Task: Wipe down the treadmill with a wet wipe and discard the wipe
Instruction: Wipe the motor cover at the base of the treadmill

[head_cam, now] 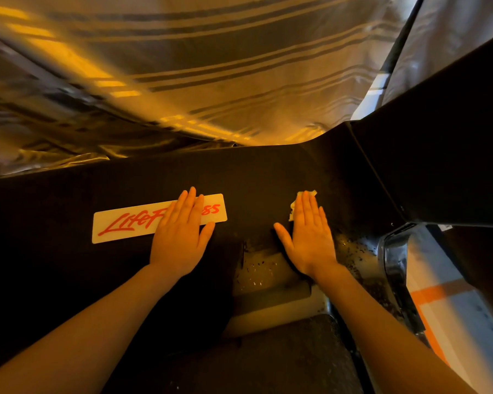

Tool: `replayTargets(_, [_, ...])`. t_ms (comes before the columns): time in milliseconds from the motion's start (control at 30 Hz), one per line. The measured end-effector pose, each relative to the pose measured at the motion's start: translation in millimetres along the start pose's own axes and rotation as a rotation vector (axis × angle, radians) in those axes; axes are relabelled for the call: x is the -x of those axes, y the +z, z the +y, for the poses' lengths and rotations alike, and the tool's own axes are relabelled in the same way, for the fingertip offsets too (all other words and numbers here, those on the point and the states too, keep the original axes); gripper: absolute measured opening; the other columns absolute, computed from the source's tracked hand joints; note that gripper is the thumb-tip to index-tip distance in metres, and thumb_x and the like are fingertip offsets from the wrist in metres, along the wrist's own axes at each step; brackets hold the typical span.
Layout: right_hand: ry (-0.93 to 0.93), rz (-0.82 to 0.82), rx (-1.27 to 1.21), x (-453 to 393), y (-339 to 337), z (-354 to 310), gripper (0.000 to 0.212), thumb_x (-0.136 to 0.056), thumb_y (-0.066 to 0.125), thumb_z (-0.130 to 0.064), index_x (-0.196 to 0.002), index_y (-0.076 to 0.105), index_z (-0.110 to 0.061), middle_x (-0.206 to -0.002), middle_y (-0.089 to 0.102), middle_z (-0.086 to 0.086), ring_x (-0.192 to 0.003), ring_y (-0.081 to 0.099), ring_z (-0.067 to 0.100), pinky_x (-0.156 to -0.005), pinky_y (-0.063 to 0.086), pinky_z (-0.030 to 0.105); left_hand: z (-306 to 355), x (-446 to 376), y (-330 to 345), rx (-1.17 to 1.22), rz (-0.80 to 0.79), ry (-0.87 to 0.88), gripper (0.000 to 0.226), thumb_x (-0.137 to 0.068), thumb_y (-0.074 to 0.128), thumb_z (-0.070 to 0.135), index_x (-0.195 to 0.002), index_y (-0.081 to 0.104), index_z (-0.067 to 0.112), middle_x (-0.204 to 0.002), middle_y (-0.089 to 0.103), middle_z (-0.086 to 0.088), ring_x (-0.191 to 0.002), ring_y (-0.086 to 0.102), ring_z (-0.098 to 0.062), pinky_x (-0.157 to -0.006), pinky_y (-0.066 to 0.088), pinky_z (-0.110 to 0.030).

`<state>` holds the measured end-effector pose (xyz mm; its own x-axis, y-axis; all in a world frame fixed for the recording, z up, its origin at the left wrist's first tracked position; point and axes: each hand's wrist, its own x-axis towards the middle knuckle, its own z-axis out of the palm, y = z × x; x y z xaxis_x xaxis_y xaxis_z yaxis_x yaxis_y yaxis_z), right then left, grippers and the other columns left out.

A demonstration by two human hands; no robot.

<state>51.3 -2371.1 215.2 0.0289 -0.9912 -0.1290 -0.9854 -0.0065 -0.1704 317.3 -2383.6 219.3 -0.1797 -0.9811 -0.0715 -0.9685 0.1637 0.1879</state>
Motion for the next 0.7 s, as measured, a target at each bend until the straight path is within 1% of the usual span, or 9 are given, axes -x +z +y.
replayTargets(67, [-0.075, -0.028, -0.014, 19, 6, -22, 0.096, -0.082, -0.019, -0.075, -0.152, -0.017, -0.009, -0.161, -0.019, 0.010, -0.148, -0.023, 0.024, -0.120, -0.011, 0.036, 1, 1, -1, 0.007, 0.002, -0.007, 0.077, -0.091, 0.009, 0.057, -0.156, 0.017, 0.016, -0.164, 0.012, -0.005, -0.151, 0.008, -0.021, -0.118, 0.008, -0.035])
replayTargets(133, [-0.162, -0.067, -0.032, 39, 13, -48, 0.093, -0.085, -0.016, -0.074, -0.153, -0.018, -0.010, -0.160, -0.023, 0.009, -0.147, -0.025, 0.024, -0.121, -0.009, 0.038, 1, 2, -1, 0.012, 0.004, -0.008, 0.072, -0.096, 0.017, 0.055, -0.156, 0.017, 0.015, -0.163, 0.012, -0.006, -0.151, 0.008, -0.021, -0.118, 0.009, -0.036])
replayTargets(200, [-0.224, -0.071, -0.042, 51, 20, -65, 0.093, -0.088, -0.010, -0.074, -0.154, -0.013, -0.010, -0.162, -0.020, 0.007, -0.148, -0.023, 0.022, -0.119, -0.011, 0.037, 1, 2, 0, 0.009, 0.003, -0.008, 0.068, -0.099, 0.023, 0.051, -0.156, 0.016, 0.015, -0.164, 0.011, -0.006, -0.151, 0.007, -0.021, -0.119, 0.010, -0.036])
replayTargets(267, [-0.242, -0.044, -0.029, 54, 23, -64, 0.092, -0.090, -0.008, -0.073, -0.156, -0.007, -0.010, -0.163, -0.014, 0.007, -0.149, -0.018, 0.020, -0.119, -0.009, 0.036, 1, 1, -1, 0.013, 0.006, -0.006, 0.067, -0.099, 0.025, 0.049, -0.156, 0.016, 0.015, -0.164, 0.011, -0.006, -0.151, 0.007, -0.021, -0.119, 0.010, -0.036])
replayTargets(333, [-0.203, 0.003, -0.017, 53, 23, -49, 0.090, -0.092, -0.005, -0.072, -0.156, -0.003, -0.009, -0.164, -0.008, 0.007, -0.151, -0.012, 0.022, -0.120, -0.004, 0.038, 0, 1, -2, 0.029, -0.007, -0.002, 0.066, -0.100, 0.025, 0.048, -0.156, 0.016, 0.015, -0.164, 0.011, -0.006, -0.151, 0.007, -0.021, -0.119, 0.009, -0.036])
replayTargets(433, [-0.059, 0.082, -0.013, 52, 21, -16, 0.088, -0.094, -0.001, -0.071, -0.156, 0.003, -0.008, -0.163, 0.000, 0.008, -0.151, -0.004, 0.024, -0.121, 0.003, 0.041, -1, 2, -6, 0.061, -0.029, 0.004, 0.065, -0.101, 0.025, 0.047, -0.156, 0.015, 0.015, -0.164, 0.009, -0.005, -0.151, 0.005, -0.020, -0.119, 0.008, -0.036])
replayTargets(567, [0.043, 0.087, -0.010, 56, 19, -5, 0.091, -0.094, -0.002, -0.070, -0.155, 0.005, -0.003, -0.163, 0.005, 0.014, -0.151, -0.002, 0.025, -0.122, 0.003, 0.041, -5, 21, -8, 0.015, -0.028, 0.038, 0.064, -0.101, 0.025, 0.047, -0.156, 0.016, 0.016, -0.164, 0.007, -0.003, -0.151, 0.004, -0.020, -0.117, 0.003, -0.033])
replayTargets(633, [0.025, 0.067, -0.015, 56, 20, -21, 0.092, -0.093, -0.002, -0.070, -0.155, 0.003, -0.003, -0.163, 0.000, 0.015, -0.151, -0.005, 0.028, -0.123, 0.005, 0.043, -7, 35, -5, 0.038, -0.015, 0.024, 0.064, -0.099, 0.025, 0.048, -0.155, 0.019, 0.017, -0.163, 0.013, -0.005, -0.151, 0.007, -0.021, -0.114, 0.006, -0.033])
replayTargets(700, [-0.072, 0.022, -0.018, 59, 22, -46, 0.091, -0.092, -0.003, -0.071, -0.155, -0.004, -0.006, -0.163, -0.009, 0.013, -0.151, -0.011, 0.028, -0.122, 0.000, 0.042, -7, 43, 0, 0.034, -0.014, 0.013, 0.065, -0.098, 0.025, 0.049, -0.154, 0.022, 0.018, -0.163, 0.016, -0.005, -0.150, 0.008, -0.022, -0.113, 0.010, -0.035])
